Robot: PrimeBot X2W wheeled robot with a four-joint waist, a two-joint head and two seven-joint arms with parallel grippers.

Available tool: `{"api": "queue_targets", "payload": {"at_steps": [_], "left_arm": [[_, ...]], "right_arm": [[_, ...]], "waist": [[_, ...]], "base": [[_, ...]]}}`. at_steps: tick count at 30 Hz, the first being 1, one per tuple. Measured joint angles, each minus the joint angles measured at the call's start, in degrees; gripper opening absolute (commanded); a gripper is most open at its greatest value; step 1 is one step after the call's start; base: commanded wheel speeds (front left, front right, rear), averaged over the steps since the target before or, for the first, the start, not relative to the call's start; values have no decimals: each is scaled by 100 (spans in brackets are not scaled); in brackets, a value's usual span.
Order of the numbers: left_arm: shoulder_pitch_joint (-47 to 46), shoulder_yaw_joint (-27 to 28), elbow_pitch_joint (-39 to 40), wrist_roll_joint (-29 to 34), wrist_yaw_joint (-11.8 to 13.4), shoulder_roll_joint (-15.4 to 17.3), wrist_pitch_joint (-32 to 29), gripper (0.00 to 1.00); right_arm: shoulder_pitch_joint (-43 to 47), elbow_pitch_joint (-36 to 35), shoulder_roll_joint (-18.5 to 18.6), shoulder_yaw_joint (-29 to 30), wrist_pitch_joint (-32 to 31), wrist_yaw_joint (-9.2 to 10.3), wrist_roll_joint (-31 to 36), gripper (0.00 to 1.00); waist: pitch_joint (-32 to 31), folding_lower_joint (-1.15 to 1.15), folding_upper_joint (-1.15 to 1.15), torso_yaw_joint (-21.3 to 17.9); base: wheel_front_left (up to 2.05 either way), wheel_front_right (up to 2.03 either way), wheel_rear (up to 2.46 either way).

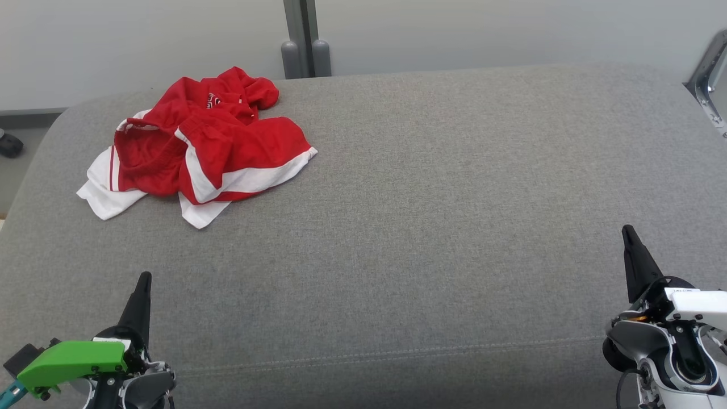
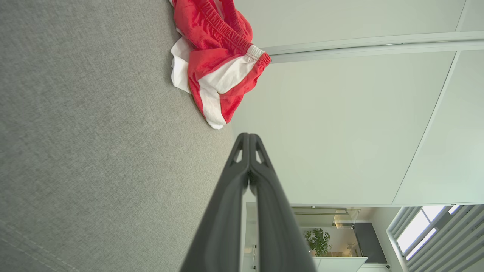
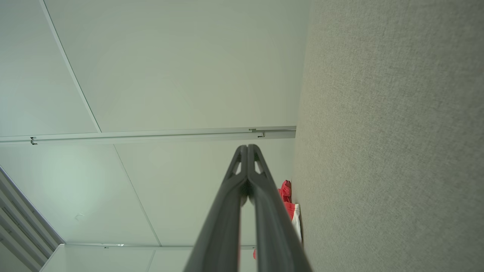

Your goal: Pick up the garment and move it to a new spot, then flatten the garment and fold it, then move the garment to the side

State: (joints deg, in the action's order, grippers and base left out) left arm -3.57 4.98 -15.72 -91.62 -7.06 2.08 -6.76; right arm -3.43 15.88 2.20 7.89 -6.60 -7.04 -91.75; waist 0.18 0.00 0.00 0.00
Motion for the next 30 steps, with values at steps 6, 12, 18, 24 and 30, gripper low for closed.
{"api": "queue_targets", "payload": {"at_steps": [6, 12, 18, 24, 30], "left_arm": [[0, 0, 0, 0, 0, 0, 0, 0], [0, 0, 0, 0, 0, 0, 0, 0], [35, 0, -78, 2, 2, -20, -1, 100], [270, -19, -265, 2, 3, -125, 0, 100], [265, -58, -198, 7, 3, -124, 69, 100]], "right_arm": [[0, 0, 0, 0, 0, 0, 0, 0], [0, 0, 0, 0, 0, 0, 0, 0], [47, 67, -29, 0, -1, 1, 1, 100], [308, 261, -143, -14, 1, 8, 2, 100], [304, 165, -141, -55, 59, 8, 10, 100]], "waist": [[0, 0, 0, 0], [0, 0, 0, 0], [0, 0, 0, 0], [3, 0, 0, 0], [9, 0, 0, 1]], "base": [[0, 0, 0], [0, 0, 0], [0, 0, 0], [0, 0, 0], [0, 0, 0]]}}
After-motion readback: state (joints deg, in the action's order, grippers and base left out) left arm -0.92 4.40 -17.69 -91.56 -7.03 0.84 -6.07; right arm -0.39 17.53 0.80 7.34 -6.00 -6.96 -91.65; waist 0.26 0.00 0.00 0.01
